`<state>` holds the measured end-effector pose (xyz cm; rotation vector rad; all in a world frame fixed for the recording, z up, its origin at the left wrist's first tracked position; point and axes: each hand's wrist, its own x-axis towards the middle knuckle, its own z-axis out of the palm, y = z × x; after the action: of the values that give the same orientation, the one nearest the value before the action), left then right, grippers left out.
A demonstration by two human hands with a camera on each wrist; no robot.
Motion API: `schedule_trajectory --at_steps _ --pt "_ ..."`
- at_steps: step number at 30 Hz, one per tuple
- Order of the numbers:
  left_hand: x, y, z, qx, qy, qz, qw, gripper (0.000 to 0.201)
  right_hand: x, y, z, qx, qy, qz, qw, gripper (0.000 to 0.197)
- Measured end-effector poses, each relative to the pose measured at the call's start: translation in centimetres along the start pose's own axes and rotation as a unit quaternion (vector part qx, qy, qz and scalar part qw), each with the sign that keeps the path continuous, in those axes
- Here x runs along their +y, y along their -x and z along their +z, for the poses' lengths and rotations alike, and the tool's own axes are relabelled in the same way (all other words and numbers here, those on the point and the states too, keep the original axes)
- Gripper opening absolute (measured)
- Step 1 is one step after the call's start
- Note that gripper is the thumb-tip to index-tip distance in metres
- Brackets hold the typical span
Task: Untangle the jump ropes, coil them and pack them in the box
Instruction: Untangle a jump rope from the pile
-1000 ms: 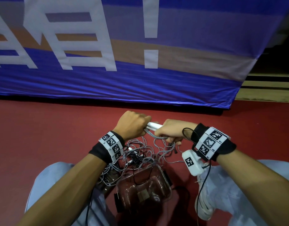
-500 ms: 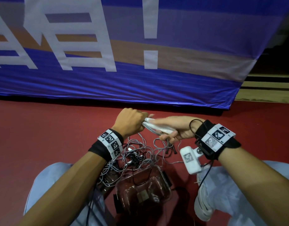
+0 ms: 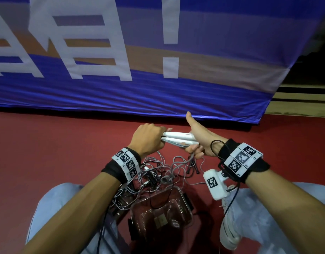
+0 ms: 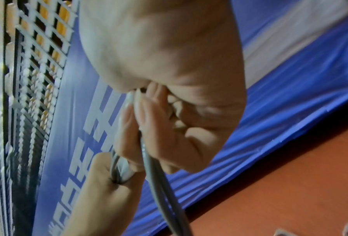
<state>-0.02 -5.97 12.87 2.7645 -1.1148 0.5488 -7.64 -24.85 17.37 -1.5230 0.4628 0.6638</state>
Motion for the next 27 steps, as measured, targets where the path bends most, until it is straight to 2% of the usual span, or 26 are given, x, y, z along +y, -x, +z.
schedule_trajectory --at_steps 2,4,6,8,10,12,14,16,20,21,23,25,27 --pt "-0.5 -0.2 -0.5 -0.015 0.005 -0.019 1.000 0.036 0.2 -0.1 -0.2 -0.066 -0.085 0.003 0.994 0.106" --pt "-1.1 -0.5 -0.9 -0.036 0.021 -0.062 0.997 0.029 0.1 -0.3 -0.5 -0.131 -0.199 -0.004 0.971 0.110" --pt "-1.4 -0.7 -1.1 -0.060 0.033 -0.113 0.991 0.020 -0.1 -0.5 -0.6 -0.157 -0.230 -0.030 0.960 0.111" --pt "-1.3 -0.8 -0.9 -0.095 0.025 -0.143 0.985 0.014 -0.2 -0.8 0.1 -0.143 -0.143 -0.057 0.978 0.104" --pt "-0.9 -0.7 -0.3 -0.133 0.005 -0.159 0.978 0.016 0.3 -1.1 1.5 -0.088 0.030 -0.099 0.991 0.077" --pt "-0.6 -0.2 0.6 -0.163 -0.006 -0.168 0.972 0.017 1.0 -1.2 2.6 -0.019 0.198 -0.157 0.967 0.049" --pt "-0.1 0.3 1.6 -0.187 -0.011 -0.169 0.968 0.018 1.4 -1.4 2.8 0.033 0.319 -0.209 0.924 0.044" --pt "0.5 0.7 2.2 -0.198 -0.012 -0.160 0.967 0.018 1.4 -1.3 2.4 0.063 0.362 -0.224 0.903 0.043" --pt "1.4 0.7 2.2 -0.195 -0.016 -0.127 0.972 0.017 0.9 -1.1 1.4 0.065 0.321 -0.228 0.917 0.049" --pt "1.3 0.6 2.1 -0.191 -0.020 -0.117 0.974 0.018 0.6 -1.1 1.0 0.077 0.329 -0.236 0.911 0.051" --pt "1.3 0.4 1.7 -0.190 -0.026 -0.089 0.977 0.018 0.0 -0.8 -0.3 0.127 0.392 -0.259 0.874 0.055" --pt "1.6 0.2 1.4 -0.195 -0.022 -0.063 0.979 0.018 -0.5 -0.3 -1.8 0.167 0.453 -0.287 0.827 0.050" --pt "2.0 0.0 1.1 -0.194 -0.015 -0.034 0.980 0.018 -0.8 0.1 -3.2 0.180 0.466 -0.312 0.809 0.045"
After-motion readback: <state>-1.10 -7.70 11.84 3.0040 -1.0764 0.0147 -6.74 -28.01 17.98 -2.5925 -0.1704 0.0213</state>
